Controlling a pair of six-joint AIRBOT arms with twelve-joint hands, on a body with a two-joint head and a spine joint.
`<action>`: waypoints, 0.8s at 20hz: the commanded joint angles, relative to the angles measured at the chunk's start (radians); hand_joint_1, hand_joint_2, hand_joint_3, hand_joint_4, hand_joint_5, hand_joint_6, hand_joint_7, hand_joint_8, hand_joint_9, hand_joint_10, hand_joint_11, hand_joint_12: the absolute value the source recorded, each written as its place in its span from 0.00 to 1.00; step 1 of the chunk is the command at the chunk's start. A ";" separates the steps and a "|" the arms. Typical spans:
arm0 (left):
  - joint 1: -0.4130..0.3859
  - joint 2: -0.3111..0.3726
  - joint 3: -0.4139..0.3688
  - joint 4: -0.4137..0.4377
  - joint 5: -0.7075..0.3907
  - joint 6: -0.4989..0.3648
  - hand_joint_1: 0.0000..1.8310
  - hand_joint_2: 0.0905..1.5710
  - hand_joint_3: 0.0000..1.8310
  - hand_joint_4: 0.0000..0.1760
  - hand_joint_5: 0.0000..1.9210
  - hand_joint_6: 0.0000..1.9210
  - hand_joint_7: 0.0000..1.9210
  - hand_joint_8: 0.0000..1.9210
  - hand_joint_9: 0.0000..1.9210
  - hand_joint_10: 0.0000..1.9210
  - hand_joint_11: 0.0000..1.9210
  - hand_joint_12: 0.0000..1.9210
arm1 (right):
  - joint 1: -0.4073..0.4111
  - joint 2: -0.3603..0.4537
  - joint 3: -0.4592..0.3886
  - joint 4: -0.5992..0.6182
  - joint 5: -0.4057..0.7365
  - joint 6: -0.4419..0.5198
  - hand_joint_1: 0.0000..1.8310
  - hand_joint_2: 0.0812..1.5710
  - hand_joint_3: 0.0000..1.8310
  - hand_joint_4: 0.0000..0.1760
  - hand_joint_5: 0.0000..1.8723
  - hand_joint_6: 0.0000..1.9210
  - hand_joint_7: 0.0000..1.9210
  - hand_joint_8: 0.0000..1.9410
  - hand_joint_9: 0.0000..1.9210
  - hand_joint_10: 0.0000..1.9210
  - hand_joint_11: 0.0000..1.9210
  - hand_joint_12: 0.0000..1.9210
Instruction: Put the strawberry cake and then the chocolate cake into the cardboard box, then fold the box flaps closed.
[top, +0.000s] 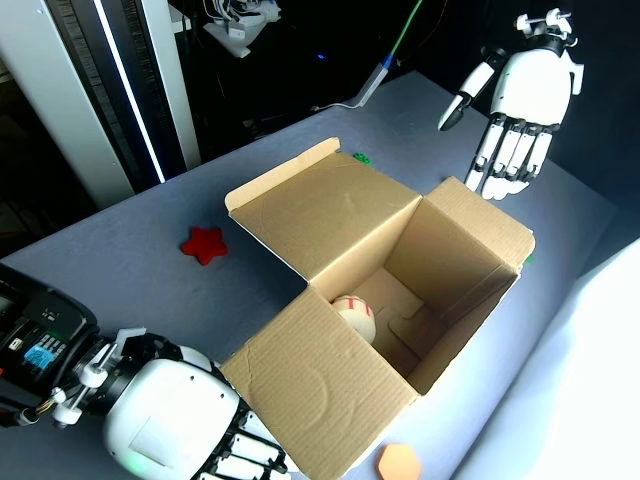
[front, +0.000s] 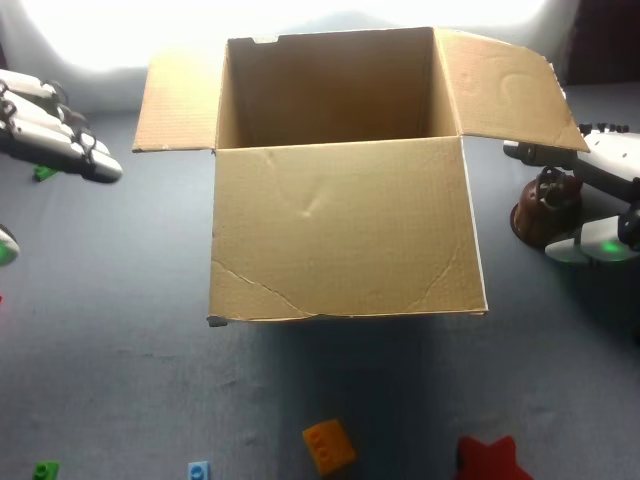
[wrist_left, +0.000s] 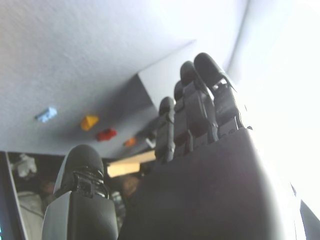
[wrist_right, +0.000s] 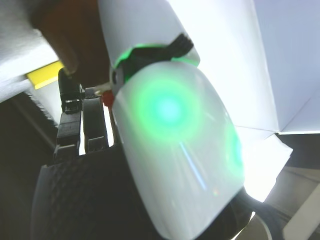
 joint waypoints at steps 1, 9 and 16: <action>0.000 0.008 0.000 -0.073 0.022 0.009 0.10 0.73 0.00 0.28 0.08 0.00 0.11 0.00 0.18 0.00 0.00 0.56 | 0.004 0.012 0.005 -0.005 0.110 0.002 0.67 0.67 0.01 0.00 0.23 0.06 0.28 0.05 0.27 0.08 0.00 0.67; 0.015 0.008 -0.038 -0.077 0.054 0.037 0.10 0.73 0.00 0.30 0.08 0.00 0.10 0.00 0.18 0.00 0.00 0.58 | 0.002 0.017 0.007 -0.013 0.116 0.002 0.74 0.76 0.00 0.00 0.38 0.61 0.47 0.65 0.35 0.83 0.16 1.00; 0.015 0.010 -0.051 -0.080 0.063 0.037 0.11 0.73 0.00 0.28 0.08 0.00 0.11 0.00 0.19 0.00 0.00 0.59 | 0.061 0.147 -0.121 -0.013 0.120 -0.002 0.74 0.76 0.00 0.00 0.37 0.62 0.48 0.65 0.35 0.82 0.16 1.00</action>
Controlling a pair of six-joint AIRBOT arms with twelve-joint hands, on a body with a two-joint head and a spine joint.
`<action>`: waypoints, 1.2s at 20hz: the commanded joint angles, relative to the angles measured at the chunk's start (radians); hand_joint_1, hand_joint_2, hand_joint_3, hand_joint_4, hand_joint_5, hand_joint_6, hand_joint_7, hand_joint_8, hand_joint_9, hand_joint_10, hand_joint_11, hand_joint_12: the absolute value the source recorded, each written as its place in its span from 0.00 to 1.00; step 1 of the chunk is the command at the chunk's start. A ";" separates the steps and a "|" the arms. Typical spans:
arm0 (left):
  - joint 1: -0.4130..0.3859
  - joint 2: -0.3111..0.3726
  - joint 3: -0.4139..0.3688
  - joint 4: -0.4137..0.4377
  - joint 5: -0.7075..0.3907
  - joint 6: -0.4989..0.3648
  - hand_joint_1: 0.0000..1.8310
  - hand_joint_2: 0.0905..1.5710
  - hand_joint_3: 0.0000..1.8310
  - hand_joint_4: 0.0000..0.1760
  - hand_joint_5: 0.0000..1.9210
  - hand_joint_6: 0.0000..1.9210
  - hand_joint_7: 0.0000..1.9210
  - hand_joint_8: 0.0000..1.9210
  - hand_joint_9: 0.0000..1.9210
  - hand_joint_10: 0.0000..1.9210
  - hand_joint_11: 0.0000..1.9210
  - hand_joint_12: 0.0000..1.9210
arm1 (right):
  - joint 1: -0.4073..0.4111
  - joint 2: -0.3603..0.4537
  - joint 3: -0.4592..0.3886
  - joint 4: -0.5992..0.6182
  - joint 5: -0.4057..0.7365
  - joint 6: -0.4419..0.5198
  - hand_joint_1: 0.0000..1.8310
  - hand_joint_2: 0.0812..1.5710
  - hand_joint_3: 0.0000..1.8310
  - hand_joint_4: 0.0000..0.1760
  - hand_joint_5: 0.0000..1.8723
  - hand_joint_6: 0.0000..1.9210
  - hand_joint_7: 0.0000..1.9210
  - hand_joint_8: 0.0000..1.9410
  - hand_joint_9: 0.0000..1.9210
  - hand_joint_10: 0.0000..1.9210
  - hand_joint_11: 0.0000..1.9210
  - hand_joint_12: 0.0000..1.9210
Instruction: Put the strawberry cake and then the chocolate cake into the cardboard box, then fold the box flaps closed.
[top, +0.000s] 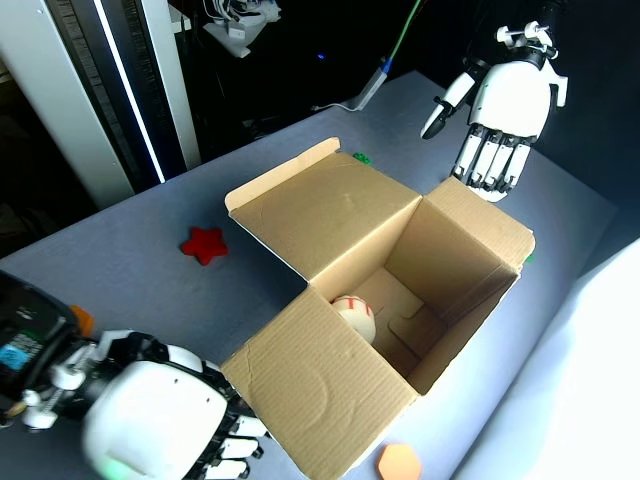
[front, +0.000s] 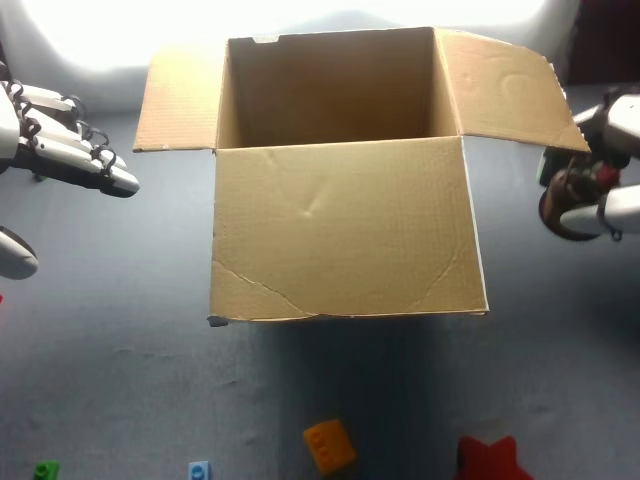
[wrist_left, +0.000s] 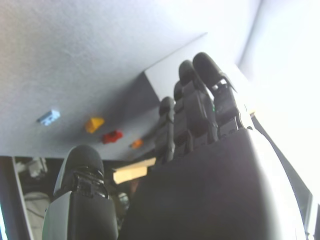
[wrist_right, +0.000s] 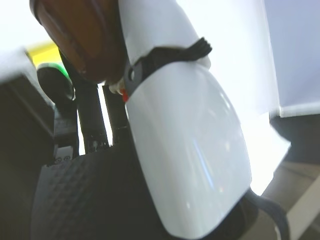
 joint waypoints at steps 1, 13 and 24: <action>-0.007 0.012 -0.004 -0.068 0.006 0.004 0.11 0.73 0.00 0.25 0.08 0.00 0.11 0.00 0.19 0.00 0.00 0.60 | 0.007 0.034 -0.017 -0.003 0.108 -0.010 0.74 0.76 0.00 0.00 0.37 0.62 0.48 0.65 0.35 0.83 0.16 1.00; -0.001 0.021 -0.027 -0.064 0.021 0.008 0.08 0.75 0.00 0.22 0.08 0.00 0.13 0.01 0.18 0.00 0.00 0.59 | 0.090 0.214 -0.076 -0.003 0.112 -0.005 0.67 0.74 0.00 0.00 0.42 0.57 0.48 0.69 0.30 0.79 0.10 1.00; -0.001 0.009 -0.031 -0.094 0.039 0.030 0.09 0.74 0.00 0.23 0.08 0.00 0.12 0.00 0.19 0.00 0.00 0.59 | 0.291 0.184 -0.180 -0.329 0.303 0.067 0.68 0.73 0.00 0.00 0.44 0.55 0.49 0.67 0.30 0.80 0.09 1.00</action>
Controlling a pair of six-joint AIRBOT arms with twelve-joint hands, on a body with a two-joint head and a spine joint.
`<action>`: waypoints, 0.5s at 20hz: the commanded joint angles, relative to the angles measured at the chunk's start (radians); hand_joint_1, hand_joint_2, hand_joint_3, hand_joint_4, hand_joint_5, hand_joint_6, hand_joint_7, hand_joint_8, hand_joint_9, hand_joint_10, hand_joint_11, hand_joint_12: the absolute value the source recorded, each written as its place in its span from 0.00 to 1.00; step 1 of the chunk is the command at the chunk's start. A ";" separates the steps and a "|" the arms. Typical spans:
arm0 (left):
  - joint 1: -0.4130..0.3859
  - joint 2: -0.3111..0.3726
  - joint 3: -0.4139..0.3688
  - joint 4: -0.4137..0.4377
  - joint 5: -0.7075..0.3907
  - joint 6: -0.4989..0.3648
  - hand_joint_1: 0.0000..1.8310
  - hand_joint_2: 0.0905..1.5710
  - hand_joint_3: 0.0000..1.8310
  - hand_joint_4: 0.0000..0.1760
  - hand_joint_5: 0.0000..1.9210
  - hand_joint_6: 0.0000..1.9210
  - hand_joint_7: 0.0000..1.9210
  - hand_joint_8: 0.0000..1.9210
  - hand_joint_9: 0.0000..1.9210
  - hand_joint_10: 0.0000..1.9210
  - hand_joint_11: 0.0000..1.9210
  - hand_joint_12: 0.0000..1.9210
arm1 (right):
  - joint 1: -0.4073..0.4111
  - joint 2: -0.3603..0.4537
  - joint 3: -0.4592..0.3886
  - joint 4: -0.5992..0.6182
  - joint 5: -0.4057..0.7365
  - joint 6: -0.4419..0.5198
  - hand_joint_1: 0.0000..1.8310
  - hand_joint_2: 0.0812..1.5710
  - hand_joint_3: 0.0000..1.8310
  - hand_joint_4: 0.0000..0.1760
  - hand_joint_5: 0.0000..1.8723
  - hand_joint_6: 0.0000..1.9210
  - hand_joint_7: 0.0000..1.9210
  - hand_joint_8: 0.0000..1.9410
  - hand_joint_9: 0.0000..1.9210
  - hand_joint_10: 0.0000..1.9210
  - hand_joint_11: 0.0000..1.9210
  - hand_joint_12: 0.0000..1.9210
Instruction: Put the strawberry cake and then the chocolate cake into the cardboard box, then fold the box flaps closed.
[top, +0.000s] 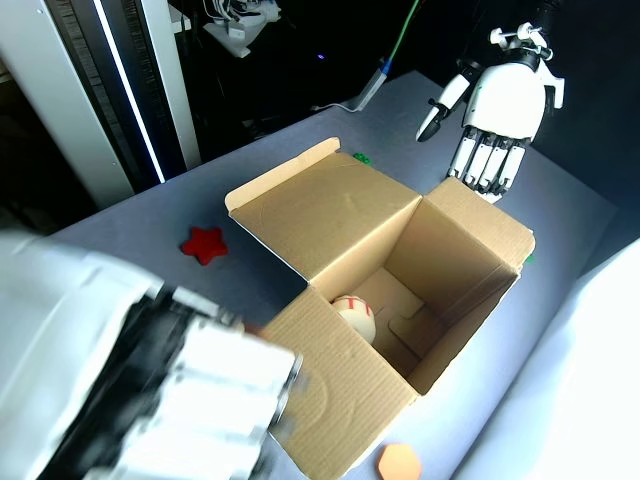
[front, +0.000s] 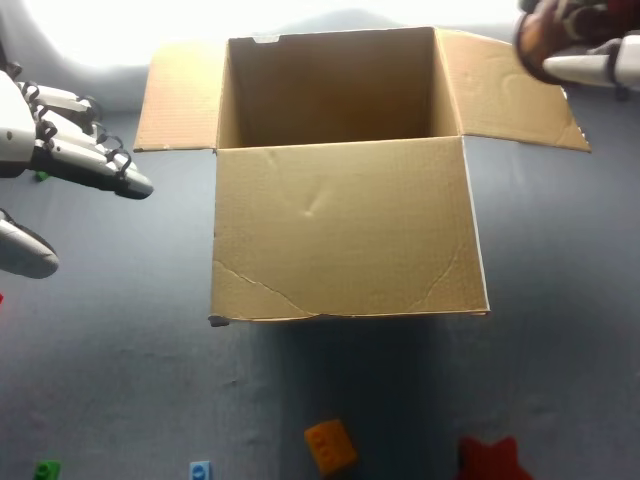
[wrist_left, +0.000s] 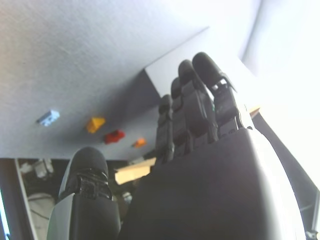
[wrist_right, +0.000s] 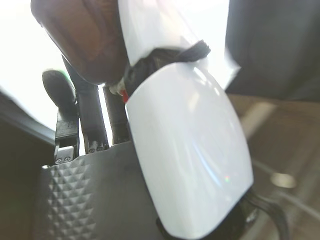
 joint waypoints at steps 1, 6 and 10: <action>-0.006 0.003 0.008 -0.075 0.012 0.006 0.11 0.74 0.00 0.27 0.08 0.00 0.12 0.00 0.18 0.00 0.00 0.58 | 0.007 0.007 0.002 -0.012 0.177 0.006 0.67 0.74 0.00 0.00 0.42 0.57 0.48 0.68 0.30 0.80 0.09 1.00; -0.006 0.001 0.009 -0.081 0.015 0.009 0.08 0.75 0.00 0.22 0.07 0.00 0.12 0.00 0.18 0.00 0.00 0.58 | 0.000 -0.083 0.050 -0.062 0.236 -0.002 0.67 0.74 0.00 0.00 0.43 0.57 0.48 0.68 0.30 0.81 0.09 1.00; -0.006 -0.003 0.008 -0.082 0.017 0.010 0.07 0.76 0.00 0.21 0.07 0.00 0.11 0.00 0.18 0.00 0.00 0.57 | 0.001 -0.175 0.118 -0.062 0.230 -0.029 0.65 0.74 0.00 0.00 0.43 0.63 0.47 0.62 0.32 0.76 0.11 1.00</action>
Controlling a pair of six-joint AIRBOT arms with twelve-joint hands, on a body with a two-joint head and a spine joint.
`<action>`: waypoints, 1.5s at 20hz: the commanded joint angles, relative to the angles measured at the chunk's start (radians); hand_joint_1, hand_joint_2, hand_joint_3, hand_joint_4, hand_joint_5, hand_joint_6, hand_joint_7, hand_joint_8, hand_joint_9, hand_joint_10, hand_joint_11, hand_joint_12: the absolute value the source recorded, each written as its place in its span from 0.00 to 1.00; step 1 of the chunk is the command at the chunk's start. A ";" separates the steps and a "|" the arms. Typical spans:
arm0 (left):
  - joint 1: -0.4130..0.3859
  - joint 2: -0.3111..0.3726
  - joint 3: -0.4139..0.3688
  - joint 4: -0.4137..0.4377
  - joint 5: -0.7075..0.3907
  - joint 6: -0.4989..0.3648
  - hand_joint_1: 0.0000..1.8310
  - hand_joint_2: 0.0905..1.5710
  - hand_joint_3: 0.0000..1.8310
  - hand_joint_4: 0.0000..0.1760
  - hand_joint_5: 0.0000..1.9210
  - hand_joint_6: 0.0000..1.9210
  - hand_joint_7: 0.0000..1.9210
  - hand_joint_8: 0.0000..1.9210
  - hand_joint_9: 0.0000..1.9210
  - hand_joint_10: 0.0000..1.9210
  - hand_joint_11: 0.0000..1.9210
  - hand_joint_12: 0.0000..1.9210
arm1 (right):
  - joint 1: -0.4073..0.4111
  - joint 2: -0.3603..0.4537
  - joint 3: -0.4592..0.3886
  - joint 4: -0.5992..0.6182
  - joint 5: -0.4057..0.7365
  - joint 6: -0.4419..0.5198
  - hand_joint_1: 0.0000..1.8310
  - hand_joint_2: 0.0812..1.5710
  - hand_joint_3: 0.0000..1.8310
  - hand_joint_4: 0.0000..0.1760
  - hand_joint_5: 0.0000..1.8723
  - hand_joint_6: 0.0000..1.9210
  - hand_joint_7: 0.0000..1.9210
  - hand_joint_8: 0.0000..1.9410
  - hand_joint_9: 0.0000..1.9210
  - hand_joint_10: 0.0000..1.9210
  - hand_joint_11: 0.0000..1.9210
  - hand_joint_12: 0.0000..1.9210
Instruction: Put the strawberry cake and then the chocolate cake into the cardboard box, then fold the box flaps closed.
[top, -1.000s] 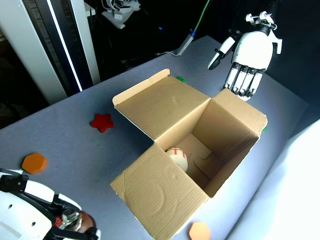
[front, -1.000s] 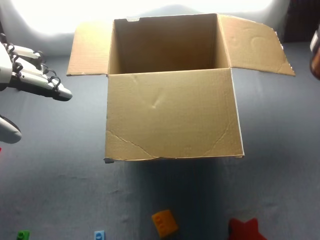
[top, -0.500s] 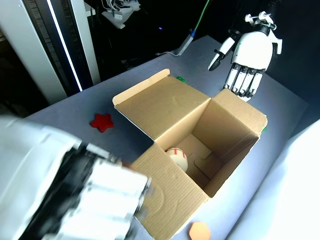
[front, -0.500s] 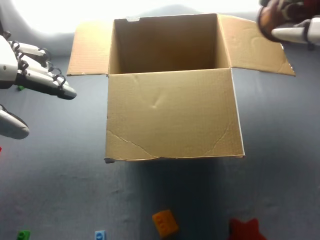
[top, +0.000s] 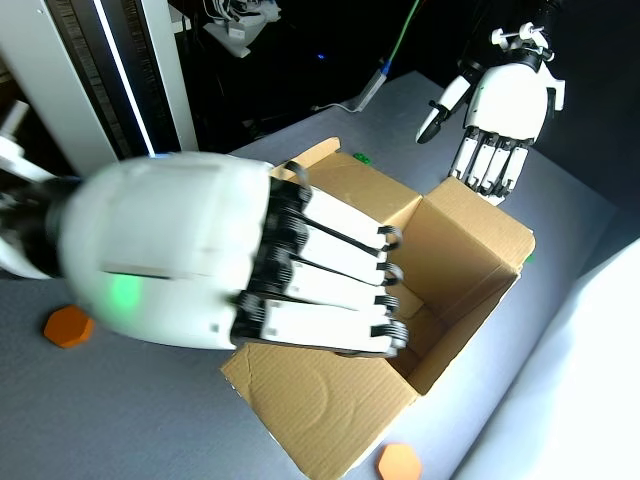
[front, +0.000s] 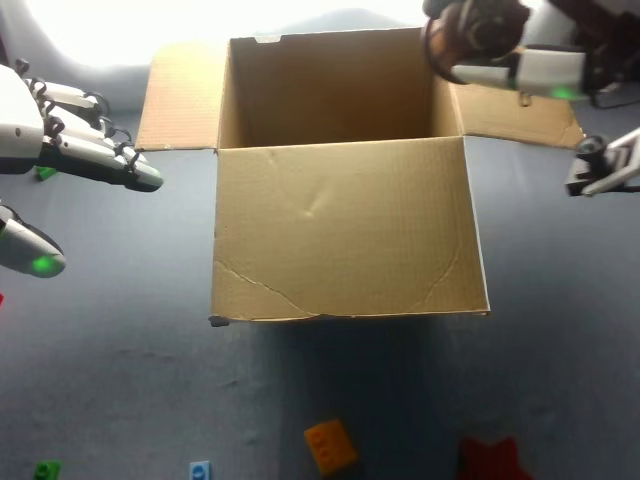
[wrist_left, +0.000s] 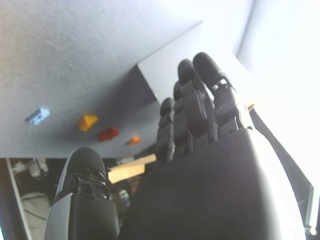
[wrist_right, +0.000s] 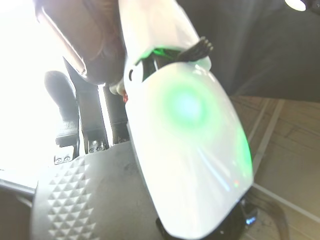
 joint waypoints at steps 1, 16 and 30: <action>-0.006 0.008 0.004 -0.073 0.009 0.005 0.07 0.77 0.00 0.20 0.08 0.00 0.12 0.00 0.18 0.00 0.00 0.59 | 0.010 0.001 0.010 0.006 0.131 -0.007 0.65 0.74 0.00 0.05 0.43 0.64 0.47 0.62 0.32 0.75 0.10 1.00; 0.011 0.000 0.000 -0.089 0.021 0.014 0.09 0.75 0.00 0.23 0.12 0.00 0.16 0.00 0.22 0.01 0.00 0.62 | -0.044 -0.155 0.096 0.037 0.143 -0.047 0.59 0.77 0.00 0.00 0.39 0.69 0.37 0.53 0.28 0.73 0.13 1.00; 0.015 -0.003 0.000 -0.121 0.035 0.027 0.06 0.76 0.00 0.16 0.11 0.00 0.18 0.00 0.21 0.00 0.00 0.61 | -0.017 -0.091 0.084 0.073 0.069 -0.032 0.30 0.60 0.00 0.00 0.00 0.00 0.02 0.00 0.04 0.05 0.00 0.31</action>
